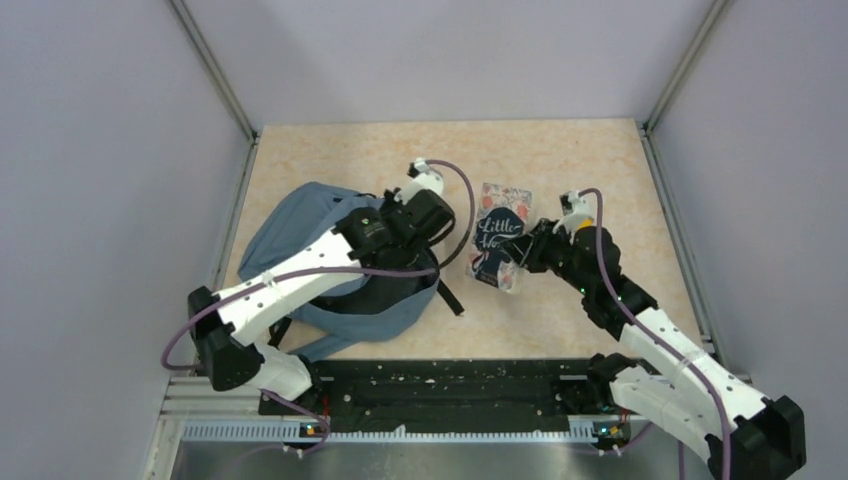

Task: Pack the student bag
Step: Place the book in the student bag, then move the student bag to the center of the board.

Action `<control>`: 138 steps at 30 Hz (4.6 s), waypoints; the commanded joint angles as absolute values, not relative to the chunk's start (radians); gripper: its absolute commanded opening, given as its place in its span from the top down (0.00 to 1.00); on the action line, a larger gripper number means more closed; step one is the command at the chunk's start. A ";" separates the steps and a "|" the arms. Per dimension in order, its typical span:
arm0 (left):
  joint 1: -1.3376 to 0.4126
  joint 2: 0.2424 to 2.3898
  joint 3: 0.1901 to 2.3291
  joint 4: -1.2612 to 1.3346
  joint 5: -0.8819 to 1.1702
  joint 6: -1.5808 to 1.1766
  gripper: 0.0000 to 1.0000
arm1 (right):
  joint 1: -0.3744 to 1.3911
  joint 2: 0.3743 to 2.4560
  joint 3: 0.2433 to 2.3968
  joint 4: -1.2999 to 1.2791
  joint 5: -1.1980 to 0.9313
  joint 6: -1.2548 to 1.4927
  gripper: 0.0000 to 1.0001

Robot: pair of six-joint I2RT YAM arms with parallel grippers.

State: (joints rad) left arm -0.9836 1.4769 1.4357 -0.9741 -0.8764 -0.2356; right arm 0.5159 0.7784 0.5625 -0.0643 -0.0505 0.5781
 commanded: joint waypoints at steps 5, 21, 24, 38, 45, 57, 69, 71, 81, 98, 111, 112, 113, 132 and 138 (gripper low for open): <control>-0.910 1.258 1.398 -0.785 -0.835 -0.073 1.00 | 0.602 0.925 0.522 0.405 -0.307 0.994 1.00; -0.812 0.960 1.040 -0.359 -0.631 0.034 1.00 | 0.823 1.421 0.743 0.660 -0.392 1.133 1.00; -0.803 0.951 1.029 -0.364 -0.593 0.014 1.00 | 0.826 1.509 0.800 0.712 -0.393 1.156 1.00; -0.790 0.937 0.983 -0.333 -0.479 -0.031 1.00 | 0.853 1.924 1.025 0.967 -0.156 1.319 1.00; -0.788 0.915 0.972 -0.318 -0.439 -0.041 1.00 | 0.940 1.988 1.146 0.851 0.066 1.143 1.00; -0.787 0.900 0.965 -0.314 -0.421 -0.046 1.00 | 0.989 2.181 1.318 0.782 0.106 1.051 0.86; -0.785 0.907 0.956 -0.316 -0.524 -0.038 1.00 | 0.997 1.957 1.069 0.839 0.095 0.953 0.22; -0.785 0.900 0.952 -0.312 -0.530 -0.038 1.00 | 0.997 1.895 1.007 0.832 0.112 0.953 0.15; -0.785 0.884 0.938 -0.294 -0.583 -0.042 1.00 | 0.999 1.509 0.719 0.685 0.133 0.824 0.12; -0.783 0.880 0.937 -0.295 -0.558 -0.041 1.00 | 0.979 1.517 0.836 0.152 0.190 0.680 0.34; -0.785 0.893 0.910 -0.262 -0.421 0.028 1.00 | 0.887 1.564 0.914 0.081 0.230 0.576 1.00; -0.787 0.897 0.908 -0.258 -0.374 0.040 1.00 | 0.855 1.550 0.908 0.067 0.220 0.563 1.00; -0.787 0.906 0.910 -0.260 -0.316 0.051 1.00 | 0.821 1.525 0.901 0.056 0.207 0.549 1.00; -1.066 1.437 1.147 -0.055 -0.060 -0.178 0.52 | 0.598 1.101 0.726 -0.215 0.389 0.426 0.83; -1.052 1.353 1.044 -0.068 -0.284 -0.243 0.31 | 0.598 0.911 0.644 -0.191 0.509 0.458 0.49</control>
